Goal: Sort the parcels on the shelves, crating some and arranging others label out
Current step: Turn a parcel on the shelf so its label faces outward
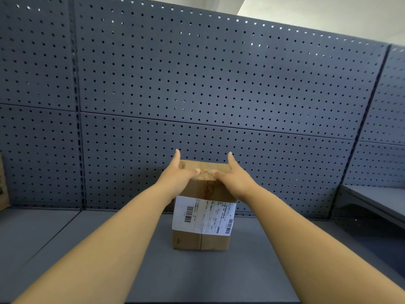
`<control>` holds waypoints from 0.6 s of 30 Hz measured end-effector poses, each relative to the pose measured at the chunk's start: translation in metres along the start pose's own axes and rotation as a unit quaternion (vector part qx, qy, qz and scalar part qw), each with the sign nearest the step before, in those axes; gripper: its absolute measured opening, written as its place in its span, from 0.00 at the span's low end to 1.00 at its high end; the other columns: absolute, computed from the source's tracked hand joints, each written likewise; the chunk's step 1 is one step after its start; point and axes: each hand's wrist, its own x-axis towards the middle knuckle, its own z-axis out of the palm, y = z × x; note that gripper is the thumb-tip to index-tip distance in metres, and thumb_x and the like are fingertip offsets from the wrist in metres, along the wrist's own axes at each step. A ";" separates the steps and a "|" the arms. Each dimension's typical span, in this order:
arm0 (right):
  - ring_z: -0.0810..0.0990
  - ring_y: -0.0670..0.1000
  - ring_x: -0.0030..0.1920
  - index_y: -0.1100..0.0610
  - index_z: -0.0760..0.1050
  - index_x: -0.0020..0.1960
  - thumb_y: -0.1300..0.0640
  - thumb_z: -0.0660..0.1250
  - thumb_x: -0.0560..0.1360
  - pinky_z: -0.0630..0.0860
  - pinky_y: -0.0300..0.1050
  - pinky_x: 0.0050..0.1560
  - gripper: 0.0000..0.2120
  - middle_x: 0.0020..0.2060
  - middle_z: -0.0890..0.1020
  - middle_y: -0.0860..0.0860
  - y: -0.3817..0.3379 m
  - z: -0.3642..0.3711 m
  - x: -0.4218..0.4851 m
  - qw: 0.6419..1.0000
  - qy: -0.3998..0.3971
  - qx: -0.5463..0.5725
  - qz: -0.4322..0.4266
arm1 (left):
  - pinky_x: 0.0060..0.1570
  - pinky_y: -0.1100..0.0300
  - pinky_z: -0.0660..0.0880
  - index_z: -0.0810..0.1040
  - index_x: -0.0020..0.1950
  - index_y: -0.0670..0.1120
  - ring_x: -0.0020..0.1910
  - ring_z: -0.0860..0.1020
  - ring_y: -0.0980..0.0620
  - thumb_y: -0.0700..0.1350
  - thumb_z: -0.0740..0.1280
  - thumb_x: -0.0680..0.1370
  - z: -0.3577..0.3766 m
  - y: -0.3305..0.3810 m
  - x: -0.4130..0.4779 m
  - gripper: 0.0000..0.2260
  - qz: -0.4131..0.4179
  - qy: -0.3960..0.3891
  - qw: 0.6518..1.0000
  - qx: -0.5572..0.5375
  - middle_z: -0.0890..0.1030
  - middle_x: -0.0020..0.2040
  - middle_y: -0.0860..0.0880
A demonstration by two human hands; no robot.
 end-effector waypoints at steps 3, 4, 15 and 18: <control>0.71 0.59 0.68 0.50 0.36 0.79 0.44 0.67 0.76 0.71 0.54 0.66 0.47 0.76 0.61 0.55 0.006 -0.003 -0.004 0.995 -0.003 0.080 0.055 | 0.62 0.32 0.64 0.42 0.77 0.64 0.71 0.65 0.38 0.56 0.72 0.72 -0.007 -0.006 -0.002 0.45 -0.092 -0.026 0.994 -0.053 0.59 0.77 0.48; 0.74 0.59 0.64 0.50 0.36 0.79 0.44 0.68 0.75 0.74 0.56 0.63 0.48 0.75 0.63 0.55 0.007 -0.003 -0.005 0.991 -0.007 0.115 0.071 | 0.57 0.29 0.67 0.45 0.76 0.66 0.66 0.70 0.36 0.58 0.72 0.71 -0.009 -0.008 -0.003 0.43 -0.120 -0.045 0.990 -0.067 0.65 0.75 0.46; 0.78 0.51 0.46 0.49 0.63 0.62 0.49 0.71 0.74 0.79 0.51 0.43 0.22 0.50 0.76 0.48 0.007 -0.003 -0.020 0.981 0.001 0.188 0.056 | 0.47 0.22 0.68 0.67 0.66 0.61 0.58 0.73 0.35 0.57 0.68 0.75 -0.023 -0.016 -0.016 0.21 -0.122 -0.052 0.979 -0.158 0.74 0.61 0.48; 0.78 0.56 0.52 0.52 0.67 0.63 0.44 0.68 0.74 0.80 0.58 0.50 0.22 0.56 0.77 0.52 0.011 0.000 -0.016 0.979 0.027 0.188 0.075 | 0.49 0.24 0.69 0.69 0.64 0.59 0.58 0.73 0.37 0.58 0.66 0.76 -0.025 -0.017 -0.018 0.18 -0.108 -0.047 0.977 -0.177 0.74 0.60 0.48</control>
